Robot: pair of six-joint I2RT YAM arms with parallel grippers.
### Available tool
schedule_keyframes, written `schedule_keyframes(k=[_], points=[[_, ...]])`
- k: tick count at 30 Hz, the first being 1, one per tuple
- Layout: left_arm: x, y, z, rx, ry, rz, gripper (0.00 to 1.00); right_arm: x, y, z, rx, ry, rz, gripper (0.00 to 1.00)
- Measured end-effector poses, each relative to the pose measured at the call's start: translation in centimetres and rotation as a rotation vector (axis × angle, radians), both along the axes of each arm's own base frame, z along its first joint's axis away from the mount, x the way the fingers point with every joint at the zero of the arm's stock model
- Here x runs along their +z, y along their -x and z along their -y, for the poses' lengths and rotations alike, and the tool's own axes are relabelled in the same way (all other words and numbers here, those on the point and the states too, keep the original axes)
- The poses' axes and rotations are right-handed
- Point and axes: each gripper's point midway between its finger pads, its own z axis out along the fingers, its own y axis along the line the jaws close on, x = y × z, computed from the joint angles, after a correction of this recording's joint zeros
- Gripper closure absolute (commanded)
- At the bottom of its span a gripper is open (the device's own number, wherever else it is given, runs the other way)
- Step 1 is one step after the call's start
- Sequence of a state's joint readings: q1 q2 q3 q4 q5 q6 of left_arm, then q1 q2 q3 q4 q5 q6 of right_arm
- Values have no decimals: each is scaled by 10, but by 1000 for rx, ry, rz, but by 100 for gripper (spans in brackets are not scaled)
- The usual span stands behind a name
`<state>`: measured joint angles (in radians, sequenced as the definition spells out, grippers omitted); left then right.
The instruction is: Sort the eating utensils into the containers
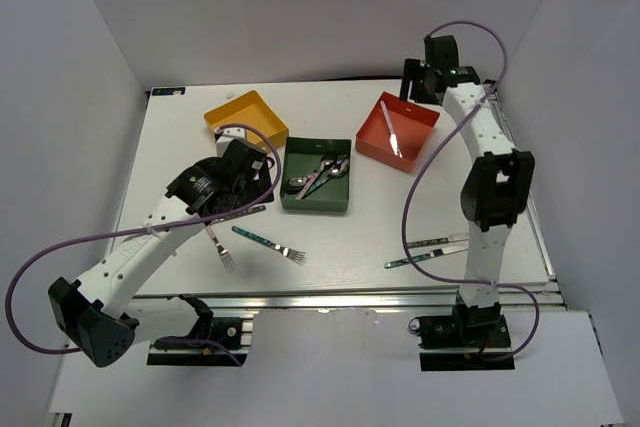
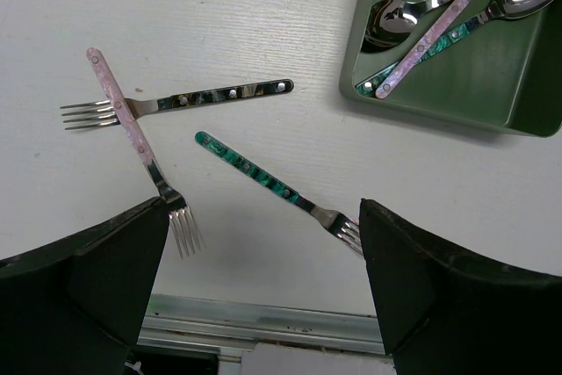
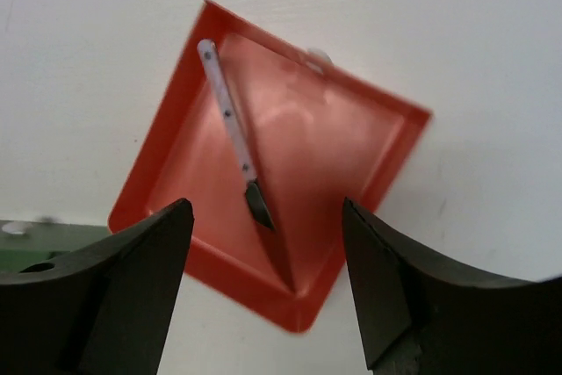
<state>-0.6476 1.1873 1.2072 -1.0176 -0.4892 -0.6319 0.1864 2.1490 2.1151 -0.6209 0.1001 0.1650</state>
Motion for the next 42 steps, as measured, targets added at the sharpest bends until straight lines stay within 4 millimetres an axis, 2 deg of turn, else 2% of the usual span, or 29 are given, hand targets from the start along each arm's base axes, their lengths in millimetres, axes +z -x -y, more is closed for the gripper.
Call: schedule_keyframes(k=[4,7,11,13,16,18,19,20,23,26,30,33,42], points=[[0,0,0,-3,-3,1,2,10,73,27,-174,-17,-73,26],[0,0,0,-9,-7,1,2,21,122,42,-271,-50,-66,28],[1,-1,1,-19,-9,2,2,18,162,51,-390,-90,-86,28],[1,-1,1,-23,-12,3,2,7,181,49,-444,-88,-114,24],[-1,-1,1,-30,-16,3,2,-11,220,36,-490,-84,-151,24],[-4,0,1,-35,-19,-2,2,-26,250,30,-532,-113,-196,30],[-5,0,1,-41,-21,-8,2,-33,263,32,-567,-127,-218,32],[-7,1,1,-46,-22,-14,2,-41,276,36,-617,-139,-247,40],[-10,3,3,-62,-22,-26,2,-66,308,45,-744,-182,-318,52],[-10,4,4,-80,-22,-32,2,-90,340,48,-865,-250,-381,53],[-8,6,5,-107,-22,-33,2,-106,361,52,-979,-316,-402,57],[-7,7,5,-124,-27,-33,2,-112,360,52,-1036,-324,-410,59],[-9,11,5,-151,-31,-42,2,-146,363,55,-1158,-219,-506,62]])
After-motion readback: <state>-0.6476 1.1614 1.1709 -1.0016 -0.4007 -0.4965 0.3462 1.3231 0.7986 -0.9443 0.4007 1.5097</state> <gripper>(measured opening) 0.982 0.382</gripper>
